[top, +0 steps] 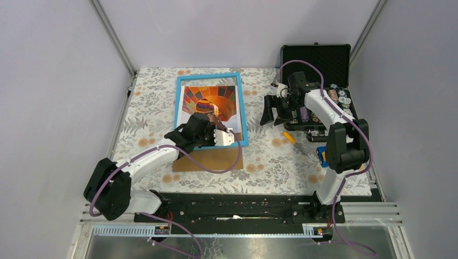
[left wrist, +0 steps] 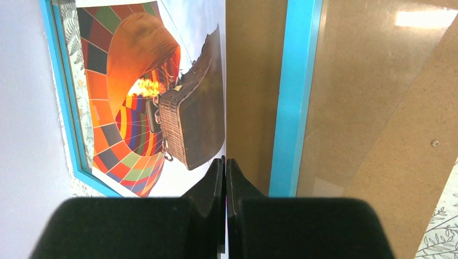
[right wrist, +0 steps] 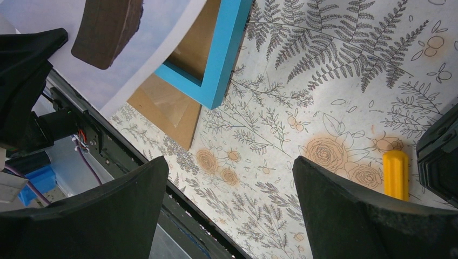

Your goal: Take the photo out of the frame

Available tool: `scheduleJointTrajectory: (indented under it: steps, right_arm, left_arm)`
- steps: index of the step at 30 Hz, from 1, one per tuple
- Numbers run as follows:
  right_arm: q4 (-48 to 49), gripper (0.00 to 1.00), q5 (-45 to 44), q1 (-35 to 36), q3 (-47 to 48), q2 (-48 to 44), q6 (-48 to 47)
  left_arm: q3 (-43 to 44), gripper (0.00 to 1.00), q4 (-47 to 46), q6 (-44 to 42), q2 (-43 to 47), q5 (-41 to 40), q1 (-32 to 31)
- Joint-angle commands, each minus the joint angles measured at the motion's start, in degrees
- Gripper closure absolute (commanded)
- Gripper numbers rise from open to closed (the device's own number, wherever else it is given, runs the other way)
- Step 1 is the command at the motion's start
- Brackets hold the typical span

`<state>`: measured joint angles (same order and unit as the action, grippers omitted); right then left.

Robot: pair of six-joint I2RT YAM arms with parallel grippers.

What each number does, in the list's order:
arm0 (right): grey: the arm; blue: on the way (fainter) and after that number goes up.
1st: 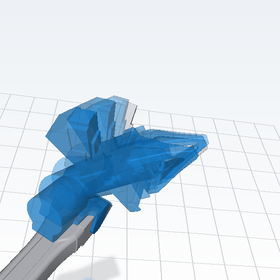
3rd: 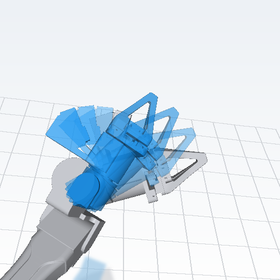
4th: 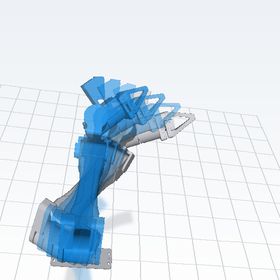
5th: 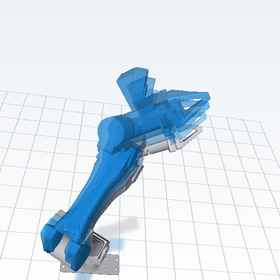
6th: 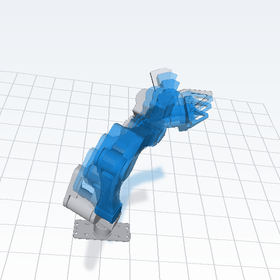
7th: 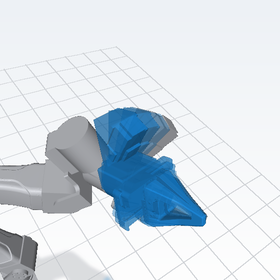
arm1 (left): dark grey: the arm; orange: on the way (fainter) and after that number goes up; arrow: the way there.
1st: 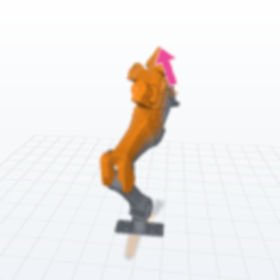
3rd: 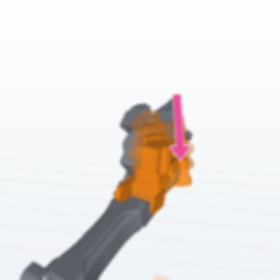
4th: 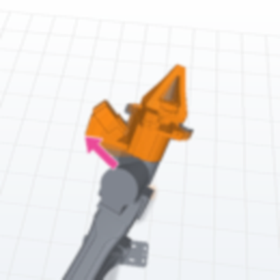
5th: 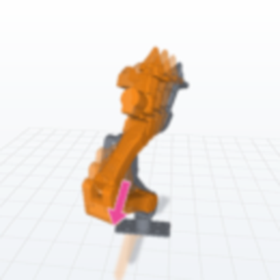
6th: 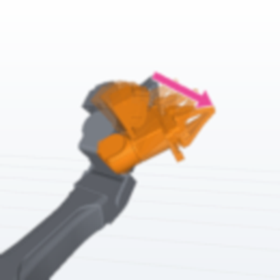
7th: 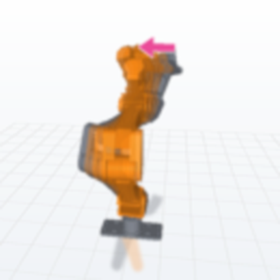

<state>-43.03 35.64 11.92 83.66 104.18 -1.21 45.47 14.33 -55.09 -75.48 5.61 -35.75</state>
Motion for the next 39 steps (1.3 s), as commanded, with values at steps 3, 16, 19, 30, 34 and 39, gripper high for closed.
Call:
scheduleJointTrajectory:
  steps: [3,16,19,30,34,39]
  right_arm:
    - [-0.39,0.07,1.28,-0.42,-0.77,-0.61,-0.37]
    - [-0.27,0.06,3.2,-0.41,-0.95,-0.88,-0.86]
    - [-0.22,0.05,3.43,-0.41,-0.72,-1.25,-1.43]
    - [-1.27,0.0,-0.7,-0.41,5.05,-7.97,-5.82]
    - [-0.89,0.0,-7.06,-0.41,8.13,-11.36,-6.68]
    - [0.68,0.0,-12.72,-0.45,4.39,-19.15,-7.1]
  left_arm:
    - [1.33,0.98,-2.37,3.93,0.28,1.13,-1.79]
    - [6.91,0.37,15.72,6.86,2.27,7.91,-3.18]
    - [9.83,0.27,22.06,8.69,2.53,12.01,-3.18]
    - [25.37,0.01,34.16,23.3,1.07,22.62,11.46]
    - [31.92,0.01,37.23,28.83,-1.74,28.29,20.16]
    - [40.21,0.01,39.98,34.98,-5.51,34.69,35.15]
